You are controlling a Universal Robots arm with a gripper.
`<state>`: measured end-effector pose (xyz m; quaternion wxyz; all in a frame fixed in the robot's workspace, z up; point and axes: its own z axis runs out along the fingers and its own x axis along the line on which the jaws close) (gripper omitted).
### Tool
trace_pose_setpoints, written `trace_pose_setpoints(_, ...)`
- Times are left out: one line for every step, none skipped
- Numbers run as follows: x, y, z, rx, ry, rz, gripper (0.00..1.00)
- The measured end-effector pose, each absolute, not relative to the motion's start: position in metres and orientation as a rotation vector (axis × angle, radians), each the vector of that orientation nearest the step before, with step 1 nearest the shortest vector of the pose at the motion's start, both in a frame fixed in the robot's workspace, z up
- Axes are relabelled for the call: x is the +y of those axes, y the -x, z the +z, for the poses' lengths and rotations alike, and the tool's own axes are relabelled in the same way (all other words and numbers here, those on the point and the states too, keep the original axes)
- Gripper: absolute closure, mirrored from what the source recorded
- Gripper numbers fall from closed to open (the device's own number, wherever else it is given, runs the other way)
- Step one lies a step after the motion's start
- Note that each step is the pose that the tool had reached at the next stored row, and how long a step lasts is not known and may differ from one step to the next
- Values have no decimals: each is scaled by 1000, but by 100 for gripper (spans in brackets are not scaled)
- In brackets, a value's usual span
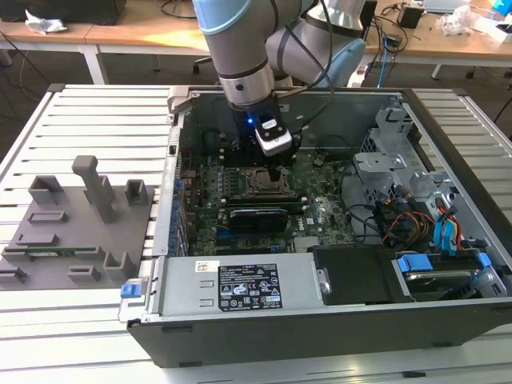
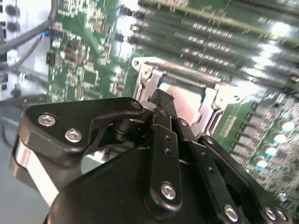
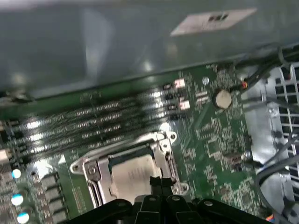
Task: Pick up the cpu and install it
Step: 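Install the first cpu locking lever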
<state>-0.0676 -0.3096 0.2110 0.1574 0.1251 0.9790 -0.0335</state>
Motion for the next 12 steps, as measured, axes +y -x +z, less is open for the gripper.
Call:
trace_pose_setpoints(-310, 67, 211, 2804, -358, -132, 89)
trace_pose_setpoints(-310, 67, 211, 2805, -357, -148, 89)
trace_pose_setpoints(-310, 66, 211, 2812, -356, -185, 89)
trace_pose_setpoints(-310, 66, 211, 2817, -353, -225, 89)
trace_pose_setpoints(-310, 65, 211, 2822, -350, -251, 89)
trace_pose_setpoints(-310, 64, 211, 2825, -350, -254, 89)
trace_pose_setpoints(-310, 64, 211, 2827, -350, -254, 89)
trace_pose_setpoints(-310, 64, 211, 2827, -350, -254, 89)
trace_pose_setpoints(-310, 64, 211, 2827, -350, -254, 89)
trace_pose_setpoints(-310, 64, 211, 2827, -350, -254, 89)
trace_pose_setpoints(-310, 64, 211, 2828, -350, -253, 89)
trace_pose_setpoints(-310, 64, 211, 2832, -354, -227, 89)
